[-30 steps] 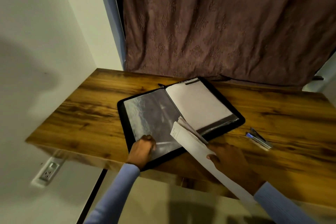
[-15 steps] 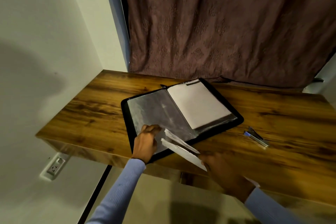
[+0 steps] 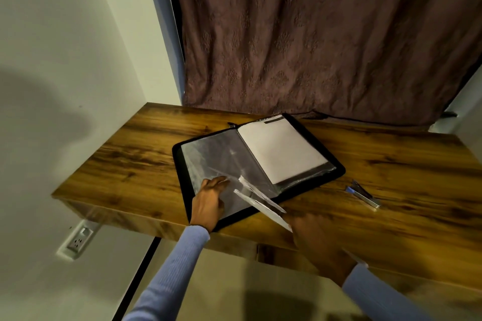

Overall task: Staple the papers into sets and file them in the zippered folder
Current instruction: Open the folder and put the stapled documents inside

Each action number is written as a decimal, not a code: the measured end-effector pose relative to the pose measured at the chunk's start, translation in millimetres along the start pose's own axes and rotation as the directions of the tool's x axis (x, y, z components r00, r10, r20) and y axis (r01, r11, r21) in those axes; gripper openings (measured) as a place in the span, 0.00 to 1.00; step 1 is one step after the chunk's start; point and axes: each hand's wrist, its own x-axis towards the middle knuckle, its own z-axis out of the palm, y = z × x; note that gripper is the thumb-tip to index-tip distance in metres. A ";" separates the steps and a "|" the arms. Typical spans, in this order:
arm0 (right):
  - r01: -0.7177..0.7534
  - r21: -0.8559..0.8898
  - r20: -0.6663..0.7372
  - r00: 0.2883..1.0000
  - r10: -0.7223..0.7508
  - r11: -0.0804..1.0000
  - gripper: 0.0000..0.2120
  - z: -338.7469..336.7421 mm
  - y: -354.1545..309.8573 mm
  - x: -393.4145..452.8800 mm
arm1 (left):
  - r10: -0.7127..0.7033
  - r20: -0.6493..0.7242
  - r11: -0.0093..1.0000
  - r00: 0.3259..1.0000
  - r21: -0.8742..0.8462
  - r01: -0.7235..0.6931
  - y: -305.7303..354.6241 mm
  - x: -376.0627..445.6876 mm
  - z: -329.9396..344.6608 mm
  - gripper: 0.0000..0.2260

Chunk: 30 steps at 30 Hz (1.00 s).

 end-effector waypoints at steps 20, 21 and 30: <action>0.143 0.130 -0.069 0.988 -0.135 0.981 0.17 -8.1 -38.4 71.7 | -0.019 -0.096 0.982 0.995 -0.187 0.000 -9.8 -5.3 18.3 0.13; 0.169 0.206 -0.087 0.984 -0.153 0.964 0.24 -5.5 -33.1 75.0 | -0.040 -0.104 0.971 0.994 -0.237 0.014 -11.7 -6.4 19.4 0.13; 0.082 0.759 -0.095 0.995 -0.014 0.646 0.18 21.9 21.5 106.0 | -0.394 -0.020 0.719 0.919 -0.629 0.295 -5.9 -9.5 22.8 0.06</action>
